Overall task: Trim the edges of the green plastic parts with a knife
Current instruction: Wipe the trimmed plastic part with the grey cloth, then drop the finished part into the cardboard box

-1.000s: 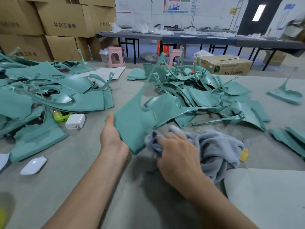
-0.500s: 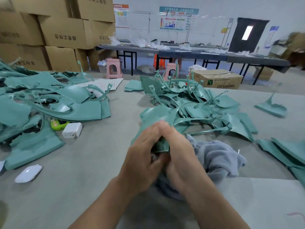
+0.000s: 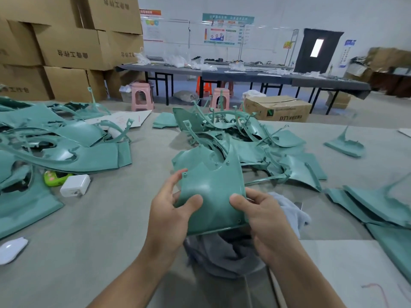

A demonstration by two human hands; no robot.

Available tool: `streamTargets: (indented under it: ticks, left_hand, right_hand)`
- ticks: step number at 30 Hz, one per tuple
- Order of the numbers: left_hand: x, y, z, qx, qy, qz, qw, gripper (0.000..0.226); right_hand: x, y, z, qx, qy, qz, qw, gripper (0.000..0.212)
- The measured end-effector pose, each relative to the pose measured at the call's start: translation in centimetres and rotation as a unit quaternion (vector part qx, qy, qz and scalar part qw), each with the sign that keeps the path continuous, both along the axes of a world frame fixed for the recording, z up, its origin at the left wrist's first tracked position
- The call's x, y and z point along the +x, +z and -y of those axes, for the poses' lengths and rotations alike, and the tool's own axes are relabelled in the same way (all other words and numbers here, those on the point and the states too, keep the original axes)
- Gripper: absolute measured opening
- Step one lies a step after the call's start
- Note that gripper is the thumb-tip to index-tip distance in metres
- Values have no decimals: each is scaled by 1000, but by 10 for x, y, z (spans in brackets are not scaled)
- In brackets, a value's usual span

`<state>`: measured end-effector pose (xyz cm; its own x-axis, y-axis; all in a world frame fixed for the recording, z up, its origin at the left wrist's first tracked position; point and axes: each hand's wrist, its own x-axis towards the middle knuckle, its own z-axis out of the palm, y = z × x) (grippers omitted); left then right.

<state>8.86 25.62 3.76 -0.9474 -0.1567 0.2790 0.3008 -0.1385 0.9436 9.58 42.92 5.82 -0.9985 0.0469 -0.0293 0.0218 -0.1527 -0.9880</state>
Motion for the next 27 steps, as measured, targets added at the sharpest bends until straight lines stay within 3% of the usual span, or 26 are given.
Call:
streamTargets:
  ticks: [2,3,4,5,7,9,12,14,16,17,20,24,27]
  left_hand:
    - [3,1,0,-28,37,-16,999,66]
    - [7,1,-1,-91,75,-54,992,69]
    - [11,4,-3,-177,116,-102,972,71]
    - [16,7,-5,-257,140,-151,944,72]
    - [24,8,-13,-337,84,-193,917,75]
    - [32,7,-26,-352,-25,-201,914,82]
    - [42,9,-36,-303,-101,-194,927,54]
    - [40,16,-33,-315,-34,-224,922,46]
    - [31,21,-30,-347,49,-259,900,45]
    - [28,24,-31,-340,65,-246,905,45]
    - [34,32,-52,-259,-52,-150,953,34]
    - [80,33,-105,-266,-148,-145,941,20]
    - [126,26,-154,-281,-224,-141,922,24]
  right_hand:
    - [3,-5,-3,208,-119,-28,970,9]
    - [6,-4,-1,265,-170,-51,948,3]
    - [9,-3,3,262,-162,-84,948,10]
    - [13,-1,7,192,-99,-121,969,23]
    - [17,0,18,26,68,-145,987,47]
    - [22,4,20,-66,92,-107,988,54]
    - [32,14,10,-77,23,-39,996,28]
    - [41,21,-4,-41,-34,-35,998,11]
    - [57,28,-17,-39,-57,-26,997,13]
    - [67,28,-24,-42,-58,-23,997,15]
    - [103,21,-50,-68,-65,-11,996,22]
    - [166,4,-87,-64,-158,12,985,9]
    - [231,-21,-110,-114,-247,30,962,17]
